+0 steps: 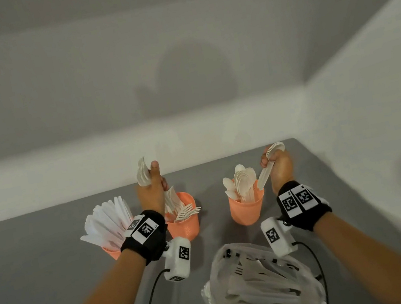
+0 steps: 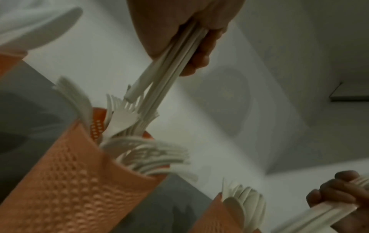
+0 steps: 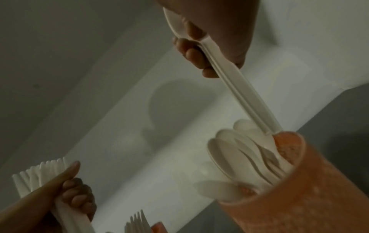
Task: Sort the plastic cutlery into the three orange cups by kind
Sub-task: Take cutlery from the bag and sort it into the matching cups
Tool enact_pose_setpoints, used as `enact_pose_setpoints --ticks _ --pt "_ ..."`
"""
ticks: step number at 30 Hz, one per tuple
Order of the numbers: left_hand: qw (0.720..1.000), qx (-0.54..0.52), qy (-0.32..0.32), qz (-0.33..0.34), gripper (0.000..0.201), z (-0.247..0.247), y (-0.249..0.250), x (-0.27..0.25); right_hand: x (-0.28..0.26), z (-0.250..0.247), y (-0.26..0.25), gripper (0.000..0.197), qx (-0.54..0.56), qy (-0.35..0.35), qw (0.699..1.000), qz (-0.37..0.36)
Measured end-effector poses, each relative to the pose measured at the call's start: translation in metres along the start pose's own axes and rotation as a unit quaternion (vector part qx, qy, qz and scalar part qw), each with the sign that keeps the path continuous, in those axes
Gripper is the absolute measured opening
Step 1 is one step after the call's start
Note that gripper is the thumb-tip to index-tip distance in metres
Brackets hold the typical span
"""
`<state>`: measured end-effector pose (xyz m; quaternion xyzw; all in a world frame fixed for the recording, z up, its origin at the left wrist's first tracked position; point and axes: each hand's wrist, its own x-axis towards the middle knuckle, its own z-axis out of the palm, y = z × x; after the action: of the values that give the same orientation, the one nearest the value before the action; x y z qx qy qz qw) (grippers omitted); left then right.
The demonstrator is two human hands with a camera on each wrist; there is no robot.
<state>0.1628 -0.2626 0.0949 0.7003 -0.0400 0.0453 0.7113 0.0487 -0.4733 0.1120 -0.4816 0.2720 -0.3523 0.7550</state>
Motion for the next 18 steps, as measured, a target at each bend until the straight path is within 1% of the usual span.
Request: enact_pose_setpoints --ticks 1,3,4,5,8,11,13,16,18 --pt "1.000 0.010 -0.005 -0.002 0.044 0.002 -0.006 0.000 0.000 -0.001 0.005 0.006 -0.002 0.002 1.000 0.008" --pt "0.999 0.034 -0.021 -0.005 0.028 0.004 -0.021 0.001 0.001 -0.004 0.016 0.012 -0.026 -0.002 1.000 0.014" --pt "0.998 0.052 -0.031 -0.003 0.018 0.005 -0.028 0.000 0.001 -0.005 0.022 0.013 -0.059 -0.008 0.998 0.010" --pt "0.996 0.077 -0.038 0.003 0.013 0.006 -0.034 -0.002 0.002 -0.008 0.029 0.017 -0.103 -0.012 0.995 0.005" --pt "0.988 0.139 -0.049 0.042 0.032 0.011 -0.042 -0.008 0.008 -0.016 0.047 0.029 -0.244 -0.017 0.969 -0.018" --pt "0.975 0.181 -0.060 0.113 0.029 0.013 -0.042 -0.012 0.008 -0.019 0.053 0.035 -0.337 -0.036 0.939 -0.057" --pt "0.959 0.223 -0.086 0.149 0.026 0.013 -0.045 -0.013 0.005 -0.021 0.054 0.043 -0.376 -0.062 0.920 -0.088" --pt "0.934 0.293 -0.115 0.168 0.026 0.013 -0.049 -0.012 0.004 -0.023 0.055 0.046 -0.434 -0.084 0.886 -0.141" --pt "0.914 0.337 -0.130 0.186 0.025 0.013 -0.050 -0.011 0.003 -0.023 0.057 0.045 -0.463 -0.093 0.868 -0.155"
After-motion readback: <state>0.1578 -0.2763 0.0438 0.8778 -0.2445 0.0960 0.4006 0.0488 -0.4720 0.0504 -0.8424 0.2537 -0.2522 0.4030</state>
